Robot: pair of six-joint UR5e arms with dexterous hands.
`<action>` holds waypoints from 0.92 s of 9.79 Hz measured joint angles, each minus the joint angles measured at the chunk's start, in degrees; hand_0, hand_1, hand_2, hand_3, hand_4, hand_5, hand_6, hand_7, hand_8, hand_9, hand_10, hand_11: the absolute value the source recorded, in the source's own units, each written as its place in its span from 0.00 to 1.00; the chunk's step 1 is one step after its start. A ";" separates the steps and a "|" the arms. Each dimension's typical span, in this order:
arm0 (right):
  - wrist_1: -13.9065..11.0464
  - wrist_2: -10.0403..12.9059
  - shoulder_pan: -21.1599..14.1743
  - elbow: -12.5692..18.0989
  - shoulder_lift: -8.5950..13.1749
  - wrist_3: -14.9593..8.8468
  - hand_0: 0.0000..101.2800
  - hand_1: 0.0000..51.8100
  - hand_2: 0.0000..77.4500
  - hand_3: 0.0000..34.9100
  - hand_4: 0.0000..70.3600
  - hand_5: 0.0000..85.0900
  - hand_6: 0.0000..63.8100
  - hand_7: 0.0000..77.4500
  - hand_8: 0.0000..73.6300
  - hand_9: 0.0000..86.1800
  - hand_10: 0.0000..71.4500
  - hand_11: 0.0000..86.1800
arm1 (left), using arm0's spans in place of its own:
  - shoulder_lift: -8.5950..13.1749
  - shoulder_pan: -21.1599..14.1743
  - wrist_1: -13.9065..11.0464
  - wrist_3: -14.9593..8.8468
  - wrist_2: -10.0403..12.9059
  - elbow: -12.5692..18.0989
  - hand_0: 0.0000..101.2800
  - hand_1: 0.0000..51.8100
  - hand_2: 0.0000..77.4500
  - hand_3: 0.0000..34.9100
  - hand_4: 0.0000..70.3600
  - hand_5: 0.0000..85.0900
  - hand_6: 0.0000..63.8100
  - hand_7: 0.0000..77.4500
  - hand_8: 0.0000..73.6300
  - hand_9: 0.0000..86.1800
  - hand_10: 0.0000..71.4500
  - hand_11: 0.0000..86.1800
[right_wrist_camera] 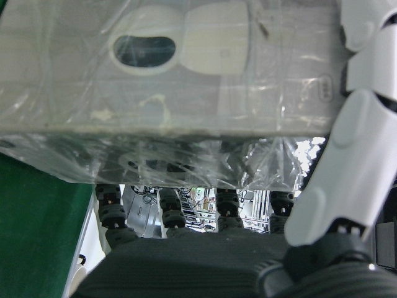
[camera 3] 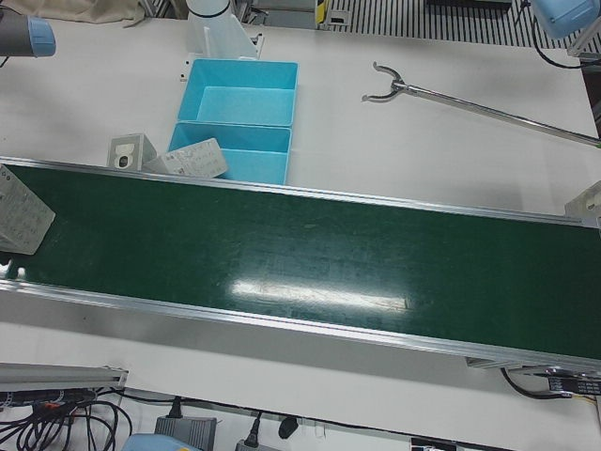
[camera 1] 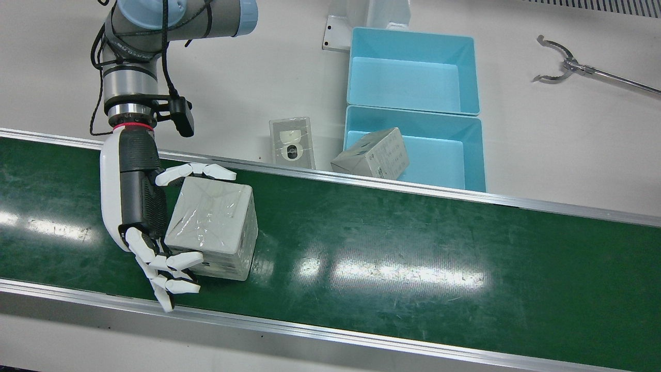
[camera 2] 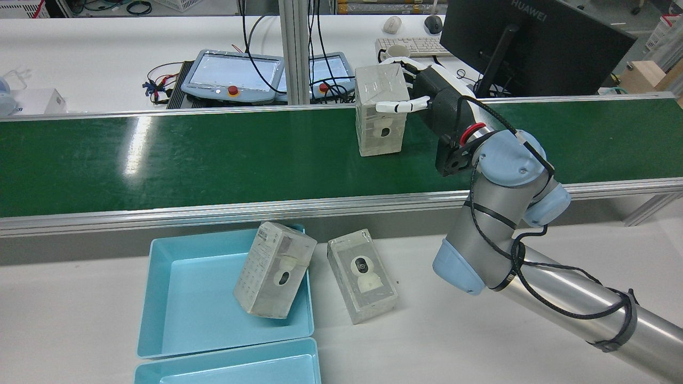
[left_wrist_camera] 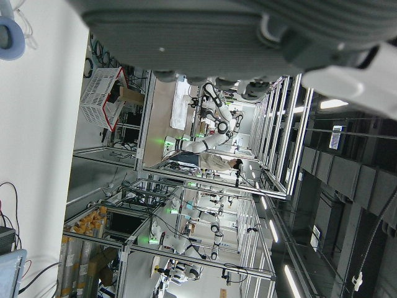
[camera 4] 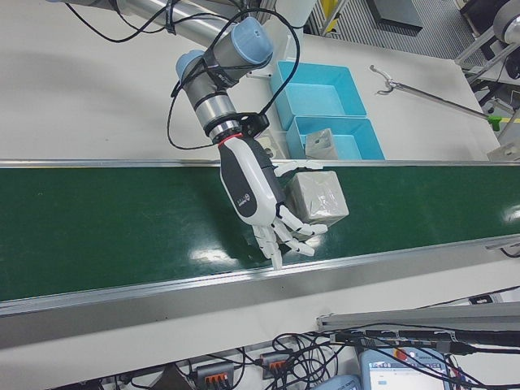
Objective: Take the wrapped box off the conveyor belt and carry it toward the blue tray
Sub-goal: 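Close the right hand fingers around the wrapped white box, then lift the wrapped box off the belt with the right hand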
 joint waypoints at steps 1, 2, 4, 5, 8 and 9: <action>0.01 -0.01 0.01 0.03 0.01 0.04 0.44 0.09 0.32 0.84 0.39 0.46 0.16 0.46 0.12 0.21 0.30 0.34 | 0.00 0.00 0.00 0.00 0.00 0.00 0.00 0.00 0.01 0.00 0.00 0.01 0.00 0.01 0.01 0.00 0.01 0.00; 0.02 0.00 0.07 0.22 0.04 0.08 0.44 0.09 0.32 0.84 0.39 0.46 0.16 0.46 0.12 0.21 0.30 0.34 | 0.00 0.00 0.00 0.00 0.00 0.00 0.00 0.00 0.01 0.00 0.00 0.01 0.00 0.01 0.01 0.01 0.01 0.00; 0.11 0.00 0.17 1.15 0.34 0.17 0.43 0.08 0.32 0.83 0.38 0.46 0.19 0.47 0.13 0.24 0.30 0.36 | 0.00 0.00 0.00 0.00 0.00 0.00 0.00 0.00 0.01 0.00 0.00 0.01 0.00 0.01 0.01 0.00 0.01 0.00; 0.39 0.02 0.16 2.15 0.57 0.19 0.43 0.08 0.32 0.83 0.38 0.46 0.19 0.47 0.13 0.24 0.30 0.36 | 0.00 0.00 0.00 0.00 0.00 0.00 0.00 0.00 0.01 0.00 0.00 0.01 0.00 0.01 0.01 0.00 0.00 0.00; 1.86 0.48 -1.87 7.28 0.89 0.17 0.40 0.07 0.32 0.85 0.37 0.47 0.24 0.54 0.14 0.24 0.30 0.36 | 0.00 0.00 0.00 0.00 0.00 0.00 0.00 0.00 0.01 0.00 0.00 0.01 0.00 0.01 0.01 0.00 0.00 0.00; 2.03 1.35 -3.92 9.43 1.12 0.13 0.40 0.07 0.32 0.85 0.37 0.47 0.24 0.54 0.14 0.24 0.30 0.36 | 0.00 0.00 0.00 0.00 0.00 0.00 0.00 0.00 0.01 0.00 0.00 0.01 0.00 0.01 0.01 0.01 0.01 0.00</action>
